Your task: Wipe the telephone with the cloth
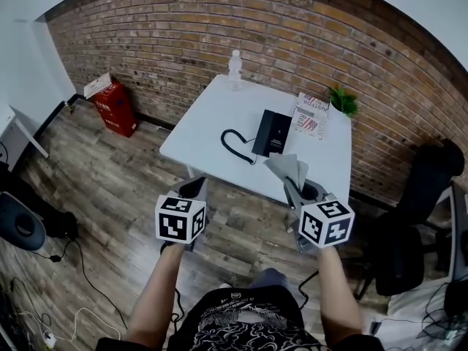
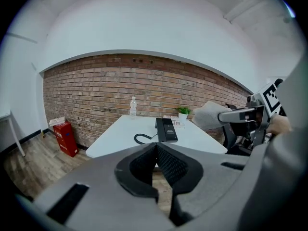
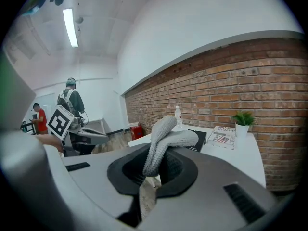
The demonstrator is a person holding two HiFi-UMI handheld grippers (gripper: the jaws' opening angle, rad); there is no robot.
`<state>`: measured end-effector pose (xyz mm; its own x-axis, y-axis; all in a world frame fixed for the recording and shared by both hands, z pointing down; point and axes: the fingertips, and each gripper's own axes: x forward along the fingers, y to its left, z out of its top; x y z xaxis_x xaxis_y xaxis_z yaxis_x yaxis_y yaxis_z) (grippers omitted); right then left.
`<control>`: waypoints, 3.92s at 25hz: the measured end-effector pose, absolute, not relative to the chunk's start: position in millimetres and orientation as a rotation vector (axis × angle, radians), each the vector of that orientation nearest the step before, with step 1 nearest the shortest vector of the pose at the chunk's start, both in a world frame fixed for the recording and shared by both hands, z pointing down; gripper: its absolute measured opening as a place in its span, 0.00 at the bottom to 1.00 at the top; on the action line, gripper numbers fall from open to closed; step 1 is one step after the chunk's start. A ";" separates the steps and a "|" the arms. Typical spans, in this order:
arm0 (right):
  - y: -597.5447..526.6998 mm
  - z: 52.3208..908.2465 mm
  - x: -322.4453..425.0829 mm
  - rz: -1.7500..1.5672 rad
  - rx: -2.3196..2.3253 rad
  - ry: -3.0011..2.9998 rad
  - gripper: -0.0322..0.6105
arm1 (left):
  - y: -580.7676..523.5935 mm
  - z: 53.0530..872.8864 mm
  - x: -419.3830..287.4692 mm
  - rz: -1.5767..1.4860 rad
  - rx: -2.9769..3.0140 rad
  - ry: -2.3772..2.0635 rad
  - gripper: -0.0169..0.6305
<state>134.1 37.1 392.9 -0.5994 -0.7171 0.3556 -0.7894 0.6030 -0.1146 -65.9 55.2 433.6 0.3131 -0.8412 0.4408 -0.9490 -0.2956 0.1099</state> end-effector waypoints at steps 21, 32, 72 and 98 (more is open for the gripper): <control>-122.2 429.2 134.0 0.424 1.213 -2.564 0.07 | -95.6 457.4 -63.5 0.506 2.224 -1.590 0.04; -234.7 446.7 138.0 0.483 1.178 -2.545 0.07 | -189.9 472.9 -50.3 0.558 2.176 -1.568 0.04; -285.0 523.9 97.1 0.568 1.290 -2.307 0.07 | -243.3 508.1 -37.6 0.637 2.352 -1.225 0.04; -224.6 561.4 79.7 0.691 1.404 -2.164 0.07 | -225.8 509.3 -76.0 0.619 2.413 -1.117 0.04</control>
